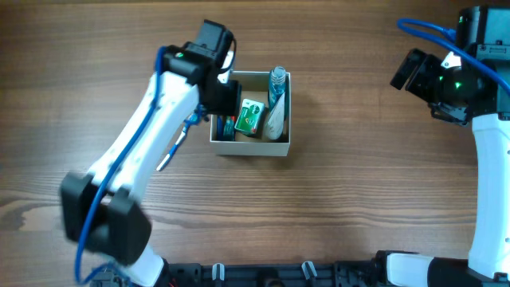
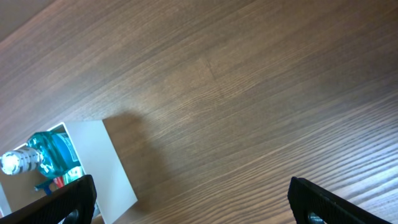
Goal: Pack container
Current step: 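Place the razor into the box and release, then move left gripper to the blue toothbrush and grasp it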
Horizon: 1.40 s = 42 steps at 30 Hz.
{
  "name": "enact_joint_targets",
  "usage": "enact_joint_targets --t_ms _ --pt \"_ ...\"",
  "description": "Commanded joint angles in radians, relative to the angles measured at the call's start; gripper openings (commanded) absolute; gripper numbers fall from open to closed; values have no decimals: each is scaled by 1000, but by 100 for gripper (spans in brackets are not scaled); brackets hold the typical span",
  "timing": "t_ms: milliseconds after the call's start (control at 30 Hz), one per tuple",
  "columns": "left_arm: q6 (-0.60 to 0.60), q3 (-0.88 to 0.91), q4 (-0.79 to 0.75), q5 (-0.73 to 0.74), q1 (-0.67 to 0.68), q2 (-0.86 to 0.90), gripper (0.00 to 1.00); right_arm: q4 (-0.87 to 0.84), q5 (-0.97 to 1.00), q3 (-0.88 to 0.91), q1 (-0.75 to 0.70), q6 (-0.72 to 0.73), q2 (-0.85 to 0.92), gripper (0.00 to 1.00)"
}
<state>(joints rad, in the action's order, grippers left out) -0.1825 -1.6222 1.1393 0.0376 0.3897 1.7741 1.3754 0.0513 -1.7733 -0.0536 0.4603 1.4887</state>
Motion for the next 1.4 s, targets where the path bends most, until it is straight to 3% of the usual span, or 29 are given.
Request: enact_joint_targets --t_ms 0,167,333,500,667,900,1200,1367 --pt "26 -16 79 -261 -47 -97 68 -3 -8 -8 -2 13 11 100" --pt "185 6 105 -228 -159 -68 79 -3 -8 -8 -2 13 11 100" --pt "351 89 23 1 -286 17 81 -3 -8 -8 -2 14 11 100" --pt "411 143 -68 30 -330 136 70 -3 -8 -8 -2 14 11 100" --pt "416 143 -129 29 -326 237 67 -3 -8 -8 -2 13 11 100" --pt "437 145 -134 29 -326 344 52 -3 -8 -8 -2 13 11 100" --pt "438 164 -134 29 -288 370 48 -3 -8 -8 -2 13 11 100" --pt "390 166 -135 21 -274 370 26 -3 -8 -8 -2 14 11 100"
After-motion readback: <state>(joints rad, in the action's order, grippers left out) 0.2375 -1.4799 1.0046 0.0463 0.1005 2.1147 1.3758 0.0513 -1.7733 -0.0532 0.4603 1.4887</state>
